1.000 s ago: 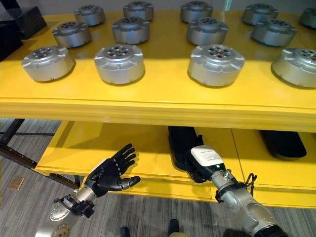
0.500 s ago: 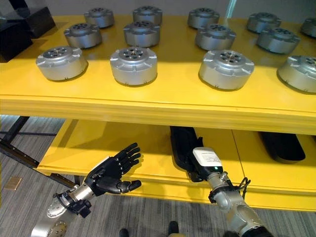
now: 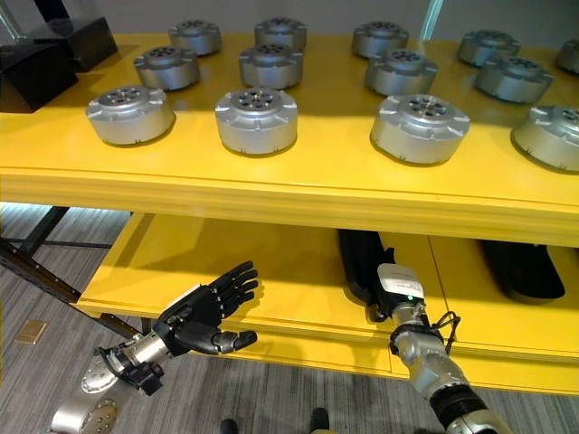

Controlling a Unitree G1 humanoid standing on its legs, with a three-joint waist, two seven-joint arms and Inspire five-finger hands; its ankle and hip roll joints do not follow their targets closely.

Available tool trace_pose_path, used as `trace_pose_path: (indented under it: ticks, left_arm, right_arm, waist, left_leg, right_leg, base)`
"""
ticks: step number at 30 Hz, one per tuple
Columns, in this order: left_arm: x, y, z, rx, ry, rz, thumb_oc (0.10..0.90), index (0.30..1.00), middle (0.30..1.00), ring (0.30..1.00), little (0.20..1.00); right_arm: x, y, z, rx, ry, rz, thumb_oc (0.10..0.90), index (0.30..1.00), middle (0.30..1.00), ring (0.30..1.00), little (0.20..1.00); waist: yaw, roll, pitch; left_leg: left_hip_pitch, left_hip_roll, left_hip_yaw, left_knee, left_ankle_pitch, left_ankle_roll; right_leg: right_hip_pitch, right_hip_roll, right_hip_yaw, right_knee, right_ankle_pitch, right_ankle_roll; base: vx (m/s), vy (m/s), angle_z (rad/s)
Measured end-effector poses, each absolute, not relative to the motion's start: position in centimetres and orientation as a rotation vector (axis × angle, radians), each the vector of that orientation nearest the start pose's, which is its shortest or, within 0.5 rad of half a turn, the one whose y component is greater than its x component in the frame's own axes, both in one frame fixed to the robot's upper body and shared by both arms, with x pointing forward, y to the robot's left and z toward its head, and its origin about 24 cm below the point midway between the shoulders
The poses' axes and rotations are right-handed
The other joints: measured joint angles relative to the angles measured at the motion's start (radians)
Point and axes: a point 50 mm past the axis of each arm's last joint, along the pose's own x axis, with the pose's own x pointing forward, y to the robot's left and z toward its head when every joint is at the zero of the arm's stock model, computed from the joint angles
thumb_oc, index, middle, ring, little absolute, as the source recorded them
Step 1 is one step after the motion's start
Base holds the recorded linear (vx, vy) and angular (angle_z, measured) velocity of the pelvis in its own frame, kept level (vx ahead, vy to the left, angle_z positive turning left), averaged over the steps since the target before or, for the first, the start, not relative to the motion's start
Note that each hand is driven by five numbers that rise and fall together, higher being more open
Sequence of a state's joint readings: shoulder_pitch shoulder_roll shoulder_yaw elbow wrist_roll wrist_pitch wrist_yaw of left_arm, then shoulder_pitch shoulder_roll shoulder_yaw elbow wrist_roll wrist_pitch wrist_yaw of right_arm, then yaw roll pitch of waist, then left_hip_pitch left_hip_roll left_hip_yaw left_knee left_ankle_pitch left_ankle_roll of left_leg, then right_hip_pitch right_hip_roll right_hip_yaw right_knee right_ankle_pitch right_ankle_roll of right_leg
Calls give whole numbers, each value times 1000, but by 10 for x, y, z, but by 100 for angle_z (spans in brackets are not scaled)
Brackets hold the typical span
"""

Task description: Move parts from the plastic box to the shelf.

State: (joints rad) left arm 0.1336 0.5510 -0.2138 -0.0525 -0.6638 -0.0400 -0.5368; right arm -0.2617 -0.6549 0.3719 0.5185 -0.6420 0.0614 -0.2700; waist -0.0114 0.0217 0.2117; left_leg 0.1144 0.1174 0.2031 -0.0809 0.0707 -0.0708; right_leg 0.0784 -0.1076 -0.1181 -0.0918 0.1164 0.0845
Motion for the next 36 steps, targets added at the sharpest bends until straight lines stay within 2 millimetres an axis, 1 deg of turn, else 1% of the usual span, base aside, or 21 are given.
trace_pose_path:
  ticks: [1,4,5,7,9,12,15,17,18,19,21,31,36]
  left_arm:
    - [210,183,36,-171,132,-694,900,1000,1000,1000,1000]
    - [209,184,35,-166,146,-699,900,1000,1000,1000,1000]
    - [210,183,35,-169,144,-702,900,1000,1000,1000,1000]
    - [210,181,36,-199,141,-702,900,1000,1000,1000,1000]
    - [215,177,39,-213,129,-718,900,1000,1000,1000,1000]
    - [216,175,42,-242,115,-722,900,1000,1000,1000,1000]
    - [217,175,42,-241,114,-723,900,1000,1000,1000,1000]
    - [217,175,42,-241,113,-724,900,1000,1000,1000,1000]
    - [217,175,42,-240,114,-724,900,1000,1000,1000,1000]
    - [218,174,42,-236,125,-729,900,1000,1000,1000,1000]
    - [218,174,42,-236,127,-729,900,1000,1000,1000,1000]
    - [222,173,47,-228,109,-738,900,1000,1000,1000,1000]
    - [222,173,47,-228,109,-739,900,1000,1000,1000,1000]
  right_arm:
    - [288,-267,26,-1450,152,-2,400,300,300,300,300]
    - [289,-274,31,-1474,154,-15,400,300,300,300,300]
    - [290,-278,35,-1491,155,-28,400,300,300,300,300]
    - [297,-279,41,-1503,146,-41,400,300,300,300,300]
    - [305,-281,51,-1511,125,-61,400,300,300,300,300]
    - [307,-283,53,-1506,134,-77,400,300,300,300,300]
    - [307,-284,53,-1498,134,-81,400,300,300,300,300]
    - [310,-283,57,-1498,123,-90,400,300,300,300,300]
    - [313,-283,59,-1495,121,-98,400,300,300,300,300]
    - [320,-287,66,-1487,127,-125,400,300,300,300,300]
    - [322,-286,71,-1488,117,-151,400,300,300,300,300]
    - [322,-286,65,-1460,174,-208,400,300,300,300,300]
    - [321,-289,63,-1463,193,-218,400,300,300,300,300]
  waist:
    - [0,7,1]
    - [11,25,1]
    - [15,42,3]
    - [15,55,10]
    - [15,65,27]
    - [15,71,35]
    - [15,70,40]
    - [16,59,63]
    - [17,56,72]
    - [17,54,85]
    - [17,53,102]
    - [20,52,103]
    - [35,52,103]
  left_leg:
    - [-10,-2,-2,0,5,1]
    - [-11,-4,-2,0,7,3]
    - [-23,-3,-3,0,7,3]
    - [-41,-4,-5,0,12,2]
    - [-49,-3,-6,0,15,6]
    - [-48,2,-11,-1,16,6]
    - [-47,2,-14,-1,16,6]
    - [-43,5,-15,-4,15,6]
    - [-44,4,-15,-1,16,6]
    - [-44,2,-16,0,16,5]
    - [-44,2,-16,0,16,6]
    - [-30,2,-24,0,16,5]
    - [-25,2,-24,0,16,5]
  right_leg:
    - [-9,-2,-1,3,4,0]
    - [-10,-4,-1,3,3,1]
    - [-22,-4,-1,2,3,1]
    - [-38,-4,-2,3,9,0]
    - [-46,-4,-3,3,14,0]
    - [-43,0,-10,-4,7,4]
    - [-40,1,-11,-4,6,4]
    - [-36,-1,-14,-4,2,0]
    - [-36,-2,-15,-4,2,0]
    - [-36,-4,-15,-4,3,0]
    - [-35,-4,-16,-4,4,0]
    - [-17,-4,-25,-4,10,-3]
    - [-11,-4,-25,-4,10,-3]
  base:
    - [0,0,0]
    - [-74,-6,1]
    - [-109,-15,2]
    - [-70,-13,2]
    - [0,0,0]
    - [23,-17,3]
    - [13,-16,2]
    - [16,-49,2]
    - [-13,-6,3]
    - [0,0,0]
    - [0,0,0]
    - [9,-5,1]
    - [0,0,0]
